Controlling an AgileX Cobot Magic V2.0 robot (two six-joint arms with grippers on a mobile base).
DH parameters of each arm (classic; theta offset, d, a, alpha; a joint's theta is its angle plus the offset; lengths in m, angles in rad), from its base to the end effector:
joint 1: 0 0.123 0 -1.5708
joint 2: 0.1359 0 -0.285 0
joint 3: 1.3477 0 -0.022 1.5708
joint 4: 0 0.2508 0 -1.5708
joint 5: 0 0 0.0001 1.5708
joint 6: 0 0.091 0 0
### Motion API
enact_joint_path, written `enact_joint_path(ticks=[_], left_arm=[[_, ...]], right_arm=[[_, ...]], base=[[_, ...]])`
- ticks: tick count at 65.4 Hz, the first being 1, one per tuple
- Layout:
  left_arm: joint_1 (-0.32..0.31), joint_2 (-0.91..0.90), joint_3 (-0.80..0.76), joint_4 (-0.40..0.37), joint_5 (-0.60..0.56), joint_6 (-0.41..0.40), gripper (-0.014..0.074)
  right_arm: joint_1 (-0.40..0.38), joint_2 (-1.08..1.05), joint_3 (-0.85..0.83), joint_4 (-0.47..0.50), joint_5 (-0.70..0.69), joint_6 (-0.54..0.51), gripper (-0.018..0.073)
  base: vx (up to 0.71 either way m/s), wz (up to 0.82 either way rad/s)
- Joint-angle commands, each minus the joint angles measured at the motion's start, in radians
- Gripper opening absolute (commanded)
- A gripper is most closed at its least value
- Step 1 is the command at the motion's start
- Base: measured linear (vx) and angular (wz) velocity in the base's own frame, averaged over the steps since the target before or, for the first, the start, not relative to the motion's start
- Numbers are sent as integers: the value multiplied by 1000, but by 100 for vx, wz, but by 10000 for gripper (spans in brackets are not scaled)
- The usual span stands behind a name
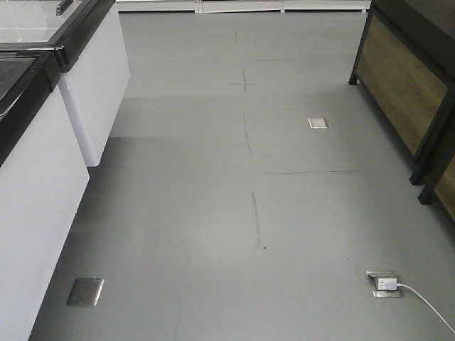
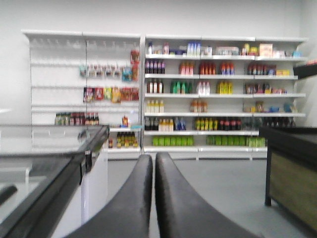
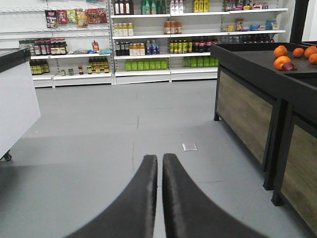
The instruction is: Left arm holds basket, right arm returns cookies
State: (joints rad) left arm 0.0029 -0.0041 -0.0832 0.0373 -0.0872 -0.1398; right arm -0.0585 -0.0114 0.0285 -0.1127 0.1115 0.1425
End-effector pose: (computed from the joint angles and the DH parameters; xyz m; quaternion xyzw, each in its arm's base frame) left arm 0.0486 -0.0002 0.2491 -0.0308 0.6080 -0.0405 0.7923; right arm 0.0566 -0.0045 0.1941 0.0364 0.7204 -0.0142 0.6924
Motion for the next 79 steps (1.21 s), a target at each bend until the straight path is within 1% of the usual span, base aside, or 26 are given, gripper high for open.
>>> enact_joint_path(ticks=[1,7,12,17,23,26,31,43,55,62,72,79], left_arm=[[-2,55,-122,-11,-62,-3,-6],[-2,141,-223,-11,11,-3,-6],[-2,229,-297,-7,100,-3,-6],[-2,324,-376,14,190,7,-6],[-2,427,-447,26,283,40,-6],[-2,472,-471,25,330,43,-6],[-2,524,-488,21,376,40,-6],[-2,596,-488,22,386,40,-6],[-1,597,-488,22,371,40,-2],[-1,597,-489,22,366,40,14],[-1,597,-489,22,367,40,72],[-1,597,-489,22,367,40,147]], right_arm=[[0,-12,17,-12,-72,-4,-6],[0,-12,17,-12,-72,-4,-6],[0,-12,17,-12,-72,-4,-6],[0,-12,17,-12,-72,-4,-6],[0,-12,17,-12,-72,-4,-6],[0,-12,17,-12,-72,-4,-6],[0,-12,17,-12,-72,-4,-6],[0,-12,17,-12,-72,-4,-6],[0,-12,17,-12,-72,-4,-6],[0,-12,17,-12,-72,-4,-6],[0,-12,17,-12,-72,-4,-6],[0,-12,17,-12,-72,-4,-6]], base=[[0,0],[0,0],[0,0],[0,0],[0,0],[0,0],[0,0],[0,0],[0,0],[0,0],[0,0],[0,0]])
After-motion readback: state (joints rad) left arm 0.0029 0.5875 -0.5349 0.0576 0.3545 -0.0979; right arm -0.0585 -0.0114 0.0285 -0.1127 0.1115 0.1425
